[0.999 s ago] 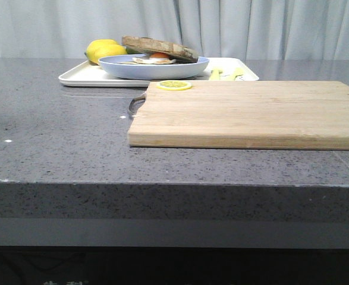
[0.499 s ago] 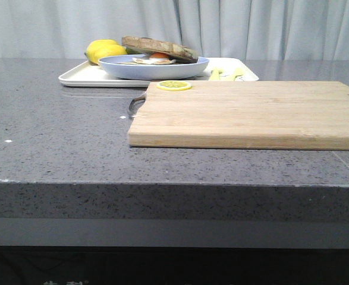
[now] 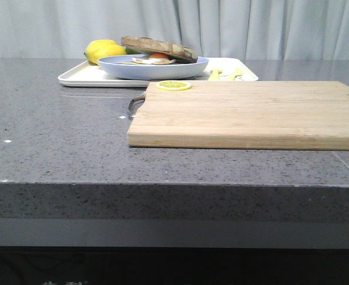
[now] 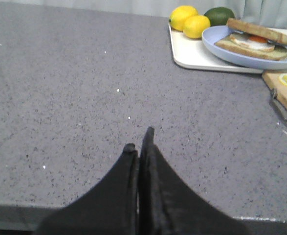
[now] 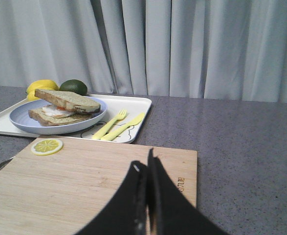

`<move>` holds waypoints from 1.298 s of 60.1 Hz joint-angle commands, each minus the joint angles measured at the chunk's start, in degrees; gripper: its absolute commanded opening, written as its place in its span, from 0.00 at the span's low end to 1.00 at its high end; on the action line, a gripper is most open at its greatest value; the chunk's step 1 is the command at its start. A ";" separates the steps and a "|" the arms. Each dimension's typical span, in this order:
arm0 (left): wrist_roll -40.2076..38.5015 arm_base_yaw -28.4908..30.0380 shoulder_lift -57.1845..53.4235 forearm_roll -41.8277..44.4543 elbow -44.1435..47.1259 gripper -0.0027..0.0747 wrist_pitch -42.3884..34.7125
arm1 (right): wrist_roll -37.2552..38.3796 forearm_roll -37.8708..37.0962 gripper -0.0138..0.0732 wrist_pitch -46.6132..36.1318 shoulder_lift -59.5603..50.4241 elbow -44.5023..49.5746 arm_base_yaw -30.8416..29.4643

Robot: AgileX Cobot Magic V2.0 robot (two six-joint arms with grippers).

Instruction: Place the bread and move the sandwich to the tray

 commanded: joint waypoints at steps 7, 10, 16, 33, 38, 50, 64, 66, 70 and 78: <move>0.04 -0.29 0.62 -0.46 0.25 0.01 -5.11 | -0.01 0.10 0.09 -4.83 0.22 -1.44 -0.14; 0.04 -0.29 0.62 -0.54 0.25 0.01 -5.80 | -0.01 0.10 0.09 -4.83 0.22 -1.44 -0.14; 0.04 -0.29 0.62 -0.84 0.74 0.01 -7.45 | -0.01 0.10 0.09 -4.83 0.22 -1.44 -0.14; 0.04 -0.29 -7.37 0.72 9.77 0.01 -12.67 | -0.01 0.10 0.09 -4.83 0.22 -1.44 -0.14; 0.04 -0.29 -12.19 0.72 13.97 0.01 -16.43 | -0.01 0.10 0.09 -4.83 0.22 -1.44 -0.14; -0.18 -0.29 -13.50 0.70 21.48 0.01 -23.76 | -0.01 0.10 0.09 -4.82 0.15 -1.44 -0.14; -0.18 -0.29 -14.04 0.94 25.95 0.01 -29.94 | -0.01 0.10 0.09 -4.82 0.15 -1.44 -0.14; -0.18 -0.29 -14.04 0.94 25.95 0.01 -29.94 | -0.01 0.10 0.09 -4.82 0.15 -1.44 -0.14; -0.18 -0.29 -13.93 0.94 25.95 0.01 -29.94 | -0.01 0.10 0.09 -4.82 0.15 -1.44 -0.14; -0.18 -0.29 -13.93 0.94 25.95 0.01 -29.94 | -0.01 0.10 0.09 -4.82 0.15 -1.44 -0.14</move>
